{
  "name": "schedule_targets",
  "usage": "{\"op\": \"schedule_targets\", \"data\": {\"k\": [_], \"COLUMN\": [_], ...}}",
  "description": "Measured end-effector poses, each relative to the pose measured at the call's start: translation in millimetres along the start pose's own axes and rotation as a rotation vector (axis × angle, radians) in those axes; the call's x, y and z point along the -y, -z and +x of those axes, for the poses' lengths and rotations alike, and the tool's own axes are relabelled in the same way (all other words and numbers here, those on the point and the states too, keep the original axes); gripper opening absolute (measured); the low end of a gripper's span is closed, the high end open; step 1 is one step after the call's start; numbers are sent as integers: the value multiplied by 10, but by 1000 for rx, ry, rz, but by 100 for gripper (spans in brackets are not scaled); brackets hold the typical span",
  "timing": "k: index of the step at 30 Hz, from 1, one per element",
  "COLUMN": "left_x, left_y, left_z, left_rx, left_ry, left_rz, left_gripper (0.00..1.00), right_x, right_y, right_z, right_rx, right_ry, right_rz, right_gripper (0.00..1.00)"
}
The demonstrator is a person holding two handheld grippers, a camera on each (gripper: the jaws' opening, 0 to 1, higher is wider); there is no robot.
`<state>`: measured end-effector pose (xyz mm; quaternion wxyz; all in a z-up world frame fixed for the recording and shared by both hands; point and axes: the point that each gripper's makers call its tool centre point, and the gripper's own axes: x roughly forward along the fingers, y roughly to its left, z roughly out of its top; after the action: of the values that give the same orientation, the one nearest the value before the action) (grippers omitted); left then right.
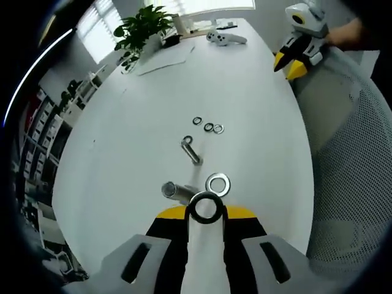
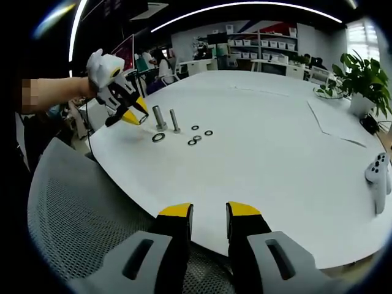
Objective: Place the washer onto the threaded stud by aligning its center hole with the stud, sliding it down to the base, and recovering from edge contact or off-axis alignment until the washer reaches the visible bottom stop.
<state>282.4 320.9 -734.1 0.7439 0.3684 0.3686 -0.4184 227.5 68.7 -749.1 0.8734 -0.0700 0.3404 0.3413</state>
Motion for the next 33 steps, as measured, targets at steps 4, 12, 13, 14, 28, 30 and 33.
{"op": "schedule_targets", "data": {"k": [4, 12, 13, 14, 28, 30, 33], "left_x": [-44, -155, -166, -189, -349, -349, -341], "left_y": [-51, -129, -128, -128, -169, -172, -159], "left_z": [-42, -75, -71, -65, 24, 42, 70], "left_rx": [6, 21, 20, 19, 1, -5, -17], "left_ry": [-12, -41, -42, -47, -48, -38, -23], "left_rz": [13, 23, 25, 28, 20, 19, 23], "left_gripper": [18, 18, 18, 18, 18, 18, 18], "right_x": [1, 4, 4, 4, 3, 2, 7], "right_y": [-3, -8, -9, -9, -14, -14, -18], "right_z": [-1, -4, -5, -4, -4, -4, -6], "right_rx": [2, 8, 8, 9, 11, 11, 15], "right_ry": [1, 2, 2, 2, -1, -1, 0], "right_rz": [1, 4, 5, 6, 6, 5, 7], "right_gripper": [24, 24, 24, 24, 24, 24, 24]}}
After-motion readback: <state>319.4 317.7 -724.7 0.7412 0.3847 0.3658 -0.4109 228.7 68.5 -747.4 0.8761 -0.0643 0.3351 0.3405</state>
